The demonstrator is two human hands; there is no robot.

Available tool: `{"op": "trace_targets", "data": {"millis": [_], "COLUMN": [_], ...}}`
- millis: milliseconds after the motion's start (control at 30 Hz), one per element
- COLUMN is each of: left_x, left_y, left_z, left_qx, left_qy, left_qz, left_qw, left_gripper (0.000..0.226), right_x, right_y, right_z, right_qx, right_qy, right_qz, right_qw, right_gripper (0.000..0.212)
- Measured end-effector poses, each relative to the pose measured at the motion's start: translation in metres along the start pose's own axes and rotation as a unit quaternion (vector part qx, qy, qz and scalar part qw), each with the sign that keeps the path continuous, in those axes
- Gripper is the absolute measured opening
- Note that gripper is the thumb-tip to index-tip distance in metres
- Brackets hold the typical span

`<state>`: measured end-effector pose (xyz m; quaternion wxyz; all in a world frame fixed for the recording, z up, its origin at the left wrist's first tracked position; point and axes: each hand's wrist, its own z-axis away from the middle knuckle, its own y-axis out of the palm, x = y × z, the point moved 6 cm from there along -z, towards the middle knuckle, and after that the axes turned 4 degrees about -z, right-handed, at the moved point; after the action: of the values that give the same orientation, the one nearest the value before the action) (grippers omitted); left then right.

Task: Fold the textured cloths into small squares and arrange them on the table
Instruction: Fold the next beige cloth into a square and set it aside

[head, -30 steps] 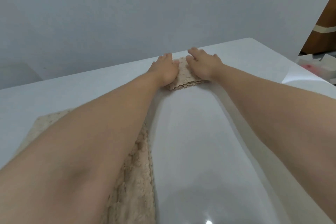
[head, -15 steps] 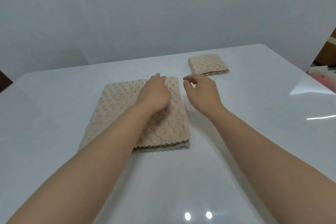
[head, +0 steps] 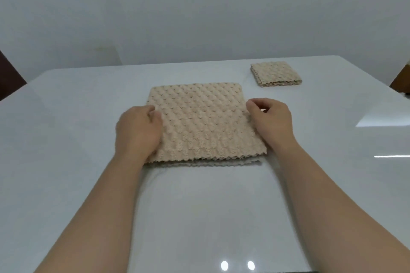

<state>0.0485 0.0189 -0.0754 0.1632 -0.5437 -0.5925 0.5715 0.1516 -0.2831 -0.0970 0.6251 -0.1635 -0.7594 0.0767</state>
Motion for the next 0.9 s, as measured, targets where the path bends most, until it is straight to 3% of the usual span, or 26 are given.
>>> {"op": "trace_targets", "data": {"millis": [200,533,767,900], "left_x": [0.018,0.020,0.014,0.019], "left_y": [0.001,0.002,-0.005,-0.003], "left_z": [-0.007,-0.012,-0.008,-0.010], "left_qx": [0.000,-0.046,-0.040,-0.022], "left_qy": [-0.056,-0.023,-0.028,-0.066], "left_qz": [0.053,0.050,0.198,0.333], "left_qw": [0.997,0.997,0.979,0.940], "left_gripper": [0.029,0.022,0.015,0.023], "right_x": [-0.018,-0.011,0.022,0.028], "right_y": [0.014,0.019,0.020,0.020], "right_z": [-0.011,-0.009,0.009,0.018], "right_qx": [0.019,0.023,0.037,0.061], "right_qy": [0.013,-0.060,-0.151,-0.156], "right_qz": [0.073,0.107,0.033,-0.008], "right_qw": [0.997,0.992,0.987,0.986], "right_gripper": [0.033,0.024,0.015,0.014]}}
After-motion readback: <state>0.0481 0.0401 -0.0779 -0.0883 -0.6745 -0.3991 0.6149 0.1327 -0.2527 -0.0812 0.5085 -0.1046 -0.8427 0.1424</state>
